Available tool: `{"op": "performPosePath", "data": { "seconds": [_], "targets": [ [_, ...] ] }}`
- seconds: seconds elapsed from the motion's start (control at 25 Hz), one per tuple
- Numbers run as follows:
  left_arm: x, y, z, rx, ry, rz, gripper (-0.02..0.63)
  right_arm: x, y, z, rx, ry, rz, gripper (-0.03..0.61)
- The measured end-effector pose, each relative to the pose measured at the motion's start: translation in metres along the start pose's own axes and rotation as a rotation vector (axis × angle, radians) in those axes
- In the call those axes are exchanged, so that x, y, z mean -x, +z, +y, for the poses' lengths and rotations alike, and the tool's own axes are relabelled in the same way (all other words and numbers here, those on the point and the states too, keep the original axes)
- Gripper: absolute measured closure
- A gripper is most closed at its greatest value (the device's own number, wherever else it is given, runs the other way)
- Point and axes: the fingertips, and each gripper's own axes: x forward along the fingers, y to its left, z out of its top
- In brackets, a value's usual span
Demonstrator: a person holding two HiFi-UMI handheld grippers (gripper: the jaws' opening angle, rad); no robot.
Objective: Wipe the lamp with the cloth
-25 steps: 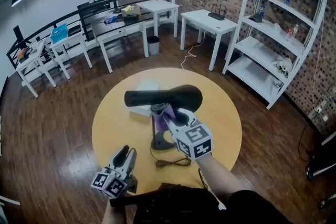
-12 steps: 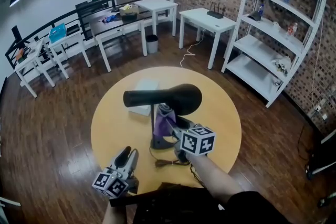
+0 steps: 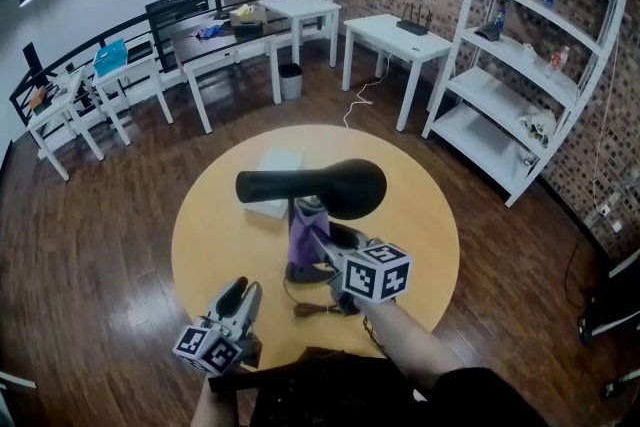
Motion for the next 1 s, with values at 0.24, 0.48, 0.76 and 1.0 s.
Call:
{"op": "performPosePath", "data": {
  "seconds": [0.24,0.48,0.76,1.0],
  "targets": [
    [-0.002,-0.002,-0.001,-0.003,0.008,-0.010,0.483,-0.004,0.028,0.014,0.123,0.013,0.031,0.486],
    [0.001,0.000,0.002,-0.011,0.021,-0.016,0.483,-0.012,0.025,0.009,0.081,0.018,0.053,0.486],
    [0.003,-0.007,0.003,-0.008,0.028,-0.013,0.483,-0.015,0.013,0.008,0.356,-0.062,0.092,0.486],
    [0.005,-0.012,0.004,0.012,0.014,0.012,0.483,-0.019,-0.009,0.003,0.394,-0.082,0.125,0.486]
  ]
}}
